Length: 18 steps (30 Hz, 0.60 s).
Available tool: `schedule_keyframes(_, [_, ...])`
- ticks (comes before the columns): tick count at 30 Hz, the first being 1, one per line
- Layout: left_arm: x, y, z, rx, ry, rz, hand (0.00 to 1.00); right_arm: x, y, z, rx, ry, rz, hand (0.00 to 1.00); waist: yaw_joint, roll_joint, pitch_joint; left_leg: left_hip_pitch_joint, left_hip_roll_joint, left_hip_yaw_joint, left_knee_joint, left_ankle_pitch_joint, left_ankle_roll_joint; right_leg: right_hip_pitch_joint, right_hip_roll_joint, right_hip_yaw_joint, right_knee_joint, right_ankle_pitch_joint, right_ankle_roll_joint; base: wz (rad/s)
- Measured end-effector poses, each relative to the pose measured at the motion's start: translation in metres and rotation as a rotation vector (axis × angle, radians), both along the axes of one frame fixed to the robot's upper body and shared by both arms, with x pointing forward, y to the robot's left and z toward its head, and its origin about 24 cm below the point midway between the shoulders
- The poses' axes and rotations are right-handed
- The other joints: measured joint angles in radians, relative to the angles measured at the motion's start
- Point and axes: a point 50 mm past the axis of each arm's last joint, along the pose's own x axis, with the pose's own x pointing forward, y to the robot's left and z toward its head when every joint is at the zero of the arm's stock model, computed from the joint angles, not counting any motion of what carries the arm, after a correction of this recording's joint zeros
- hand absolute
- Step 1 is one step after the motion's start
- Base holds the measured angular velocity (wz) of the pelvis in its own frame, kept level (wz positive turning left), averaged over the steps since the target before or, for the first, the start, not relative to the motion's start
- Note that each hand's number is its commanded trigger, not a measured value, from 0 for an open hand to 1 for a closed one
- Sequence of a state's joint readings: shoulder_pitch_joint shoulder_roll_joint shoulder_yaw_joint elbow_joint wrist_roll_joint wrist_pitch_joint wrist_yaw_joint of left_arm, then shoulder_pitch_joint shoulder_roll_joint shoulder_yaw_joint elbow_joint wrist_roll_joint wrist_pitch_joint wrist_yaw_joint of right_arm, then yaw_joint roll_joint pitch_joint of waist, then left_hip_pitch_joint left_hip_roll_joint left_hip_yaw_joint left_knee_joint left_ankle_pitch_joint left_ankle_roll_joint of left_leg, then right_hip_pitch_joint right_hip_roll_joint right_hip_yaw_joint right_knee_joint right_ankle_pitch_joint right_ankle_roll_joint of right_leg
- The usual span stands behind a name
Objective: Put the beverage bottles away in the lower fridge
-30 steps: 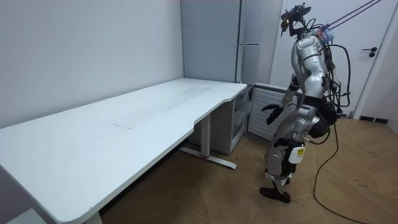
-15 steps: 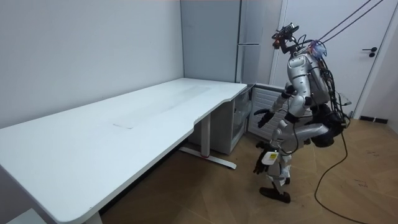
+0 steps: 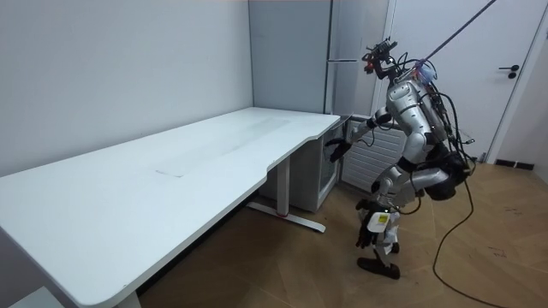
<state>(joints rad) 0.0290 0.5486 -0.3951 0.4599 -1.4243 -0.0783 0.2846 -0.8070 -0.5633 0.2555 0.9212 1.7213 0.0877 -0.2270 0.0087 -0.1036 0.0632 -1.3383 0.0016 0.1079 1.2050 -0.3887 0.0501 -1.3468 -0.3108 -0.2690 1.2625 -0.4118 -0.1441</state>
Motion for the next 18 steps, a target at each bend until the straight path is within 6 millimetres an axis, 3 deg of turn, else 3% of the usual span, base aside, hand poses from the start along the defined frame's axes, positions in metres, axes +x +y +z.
schedule_keyframes(15, [-0.032,0.001,-0.013,-0.011,0.053,0.009,0.0,0.001,-0.001,0.003,0.001,0.001,-0.015,0.0,0.001,-0.002,0.0002,0.005,0.01,0.0,0.069,-0.023,-0.005,0.005,-0.016,0.005,0.073,-0.033,-0.009,0.02])
schedule_keyframes(18, [-0.036,0.001,-0.013,-0.015,0.053,0.007,0.0,0.001,-0.002,0.003,0.004,0.0,-0.026,0.0,0.021,-0.001,0.0002,0.013,0.019,-0.005,0.081,-0.03,-0.011,0.017,-0.008,0.002,0.077,-0.035,-0.009,-0.09])
